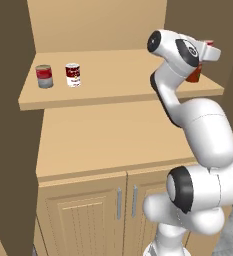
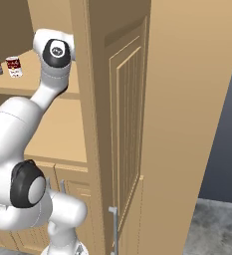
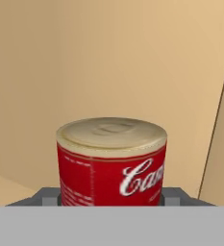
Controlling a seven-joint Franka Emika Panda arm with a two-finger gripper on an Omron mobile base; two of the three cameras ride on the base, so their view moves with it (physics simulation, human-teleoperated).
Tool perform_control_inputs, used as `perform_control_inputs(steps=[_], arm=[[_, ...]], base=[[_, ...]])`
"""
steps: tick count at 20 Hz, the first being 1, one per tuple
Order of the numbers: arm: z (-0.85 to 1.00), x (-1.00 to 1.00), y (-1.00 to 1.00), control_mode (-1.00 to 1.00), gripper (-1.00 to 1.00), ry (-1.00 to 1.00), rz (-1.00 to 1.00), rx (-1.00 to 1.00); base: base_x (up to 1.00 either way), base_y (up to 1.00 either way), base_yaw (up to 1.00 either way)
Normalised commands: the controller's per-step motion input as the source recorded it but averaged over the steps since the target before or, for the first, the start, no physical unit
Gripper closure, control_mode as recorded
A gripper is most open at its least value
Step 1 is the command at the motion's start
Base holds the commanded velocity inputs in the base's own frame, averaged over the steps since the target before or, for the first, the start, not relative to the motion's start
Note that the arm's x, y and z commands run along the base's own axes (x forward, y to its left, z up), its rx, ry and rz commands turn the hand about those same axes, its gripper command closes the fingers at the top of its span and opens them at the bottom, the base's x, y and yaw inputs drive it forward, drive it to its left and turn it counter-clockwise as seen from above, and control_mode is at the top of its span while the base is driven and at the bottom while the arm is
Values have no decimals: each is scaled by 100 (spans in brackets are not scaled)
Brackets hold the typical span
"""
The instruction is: Stack two cans on top of the other two cans in the cabinet.
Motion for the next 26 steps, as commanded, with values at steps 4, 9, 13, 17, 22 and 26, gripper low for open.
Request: perform_control_inputs(steps=[4,9,13,17,22,26], arm=[[-6,3,-2,-100,100,0,0,0],[-12,5,0,-100,100,0,0,0],[-7,15,0,-100,100,0,0,0],[-1,18,-1,-100,100,0,0,0],[0,18,-4,-100,100,0,0,0],[0,19,-3,-100,100,0,0,0]], base=[[0,0,0],[0,0,0],[0,0,0],[0,0,0],[0,0,0],[0,0,0]])
